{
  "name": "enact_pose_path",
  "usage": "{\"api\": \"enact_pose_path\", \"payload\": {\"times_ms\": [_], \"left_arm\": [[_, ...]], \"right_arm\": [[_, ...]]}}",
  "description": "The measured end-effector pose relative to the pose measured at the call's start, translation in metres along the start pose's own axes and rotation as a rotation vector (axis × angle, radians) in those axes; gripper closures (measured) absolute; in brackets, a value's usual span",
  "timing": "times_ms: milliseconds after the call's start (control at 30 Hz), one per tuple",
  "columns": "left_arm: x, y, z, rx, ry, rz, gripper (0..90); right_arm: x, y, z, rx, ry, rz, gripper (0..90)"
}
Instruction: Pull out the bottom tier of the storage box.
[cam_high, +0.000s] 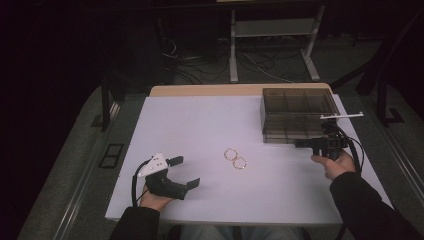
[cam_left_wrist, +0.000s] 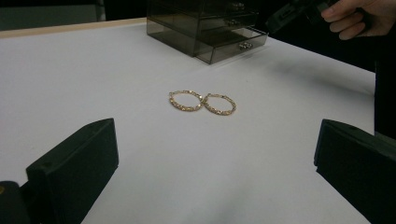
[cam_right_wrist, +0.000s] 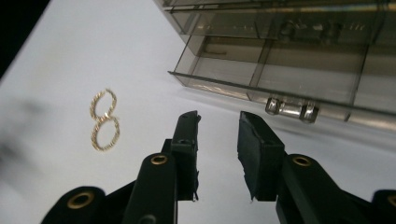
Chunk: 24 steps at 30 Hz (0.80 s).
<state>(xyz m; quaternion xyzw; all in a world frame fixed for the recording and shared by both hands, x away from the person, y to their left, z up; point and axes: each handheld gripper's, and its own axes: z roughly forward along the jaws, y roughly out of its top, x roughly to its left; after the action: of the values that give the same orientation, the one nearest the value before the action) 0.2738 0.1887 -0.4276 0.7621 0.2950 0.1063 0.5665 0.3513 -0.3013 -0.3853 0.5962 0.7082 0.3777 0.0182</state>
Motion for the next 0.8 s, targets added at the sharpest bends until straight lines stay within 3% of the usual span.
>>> {"api": "enact_pose_path", "payload": {"times_ms": [100, 133, 167, 300, 433, 467, 533, 800], "left_arm": [[0.000, 0.000, 0.000, 0.000, 0.000, -0.002, 0.0], [0.000, 0.000, 0.000, 0.000, 0.001, -0.002, 0.0], [0.000, 0.000, 0.000, 0.000, 0.000, -0.002, 0.0], [0.000, 0.000, 0.000, 0.001, 0.001, 0.000, 0.0], [0.000, 0.000, 0.000, 0.000, 0.000, -0.002, 0.0], [0.000, 0.000, 0.000, 0.000, 0.000, -0.001, 0.0], [0.000, 0.000, 0.000, 0.000, -0.001, -0.001, 0.0], [0.001, 0.000, 0.000, -0.002, -0.001, -0.001, 0.0]], "right_arm": [[0.003, 0.011, 0.000, 0.052, -0.001, -0.100, 64.5], [0.003, 0.011, 0.000, 0.052, -0.001, -0.100, 64.5], [0.003, 0.016, 0.001, 0.080, 0.005, -0.141, 62.6], [0.002, 0.022, 0.004, 0.104, 0.029, -0.179, 61.0], [0.001, 0.027, 0.008, 0.135, 0.048, -0.251, 57.7], [0.000, 0.029, 0.010, 0.145, 0.064, -0.288, 56.1], [0.000, 0.030, 0.010, 0.148, 0.068, -0.299, 54.8], [-0.001, 0.033, 0.020, 0.177, 0.099, -0.446, 39.1]]}}
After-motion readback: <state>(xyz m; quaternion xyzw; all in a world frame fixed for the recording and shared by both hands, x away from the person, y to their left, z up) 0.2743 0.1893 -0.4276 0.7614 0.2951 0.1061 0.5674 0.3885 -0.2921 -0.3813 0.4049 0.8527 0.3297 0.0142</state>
